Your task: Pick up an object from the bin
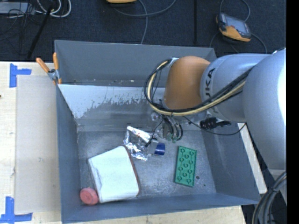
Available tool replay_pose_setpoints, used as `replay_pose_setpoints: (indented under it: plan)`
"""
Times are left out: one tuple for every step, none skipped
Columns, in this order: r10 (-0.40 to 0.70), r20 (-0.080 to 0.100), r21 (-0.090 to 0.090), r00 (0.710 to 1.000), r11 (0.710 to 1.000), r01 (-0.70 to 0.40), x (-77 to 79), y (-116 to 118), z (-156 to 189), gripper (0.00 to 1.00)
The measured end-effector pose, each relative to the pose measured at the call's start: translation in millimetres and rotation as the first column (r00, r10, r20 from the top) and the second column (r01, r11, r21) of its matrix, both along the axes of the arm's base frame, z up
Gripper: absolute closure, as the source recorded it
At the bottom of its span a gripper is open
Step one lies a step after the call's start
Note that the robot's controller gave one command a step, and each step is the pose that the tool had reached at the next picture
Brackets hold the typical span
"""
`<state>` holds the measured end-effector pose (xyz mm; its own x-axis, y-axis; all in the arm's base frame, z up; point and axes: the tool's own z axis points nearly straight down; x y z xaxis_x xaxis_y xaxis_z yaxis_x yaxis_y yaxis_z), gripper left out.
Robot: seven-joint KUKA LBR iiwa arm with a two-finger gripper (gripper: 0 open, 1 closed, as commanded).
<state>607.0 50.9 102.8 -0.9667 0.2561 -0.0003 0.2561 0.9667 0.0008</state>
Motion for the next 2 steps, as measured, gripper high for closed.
replay_pose_setpoints:
  plan:
    - [-0.080, -0.005, -0.001, 0.997, 0.997, 0.080, -1.4, 2.1, -33.7, 0.00]
    - [-0.080, -0.002, -0.001, 0.997, 0.997, 0.080, -0.6, 2.0, -32.1, 1.00]
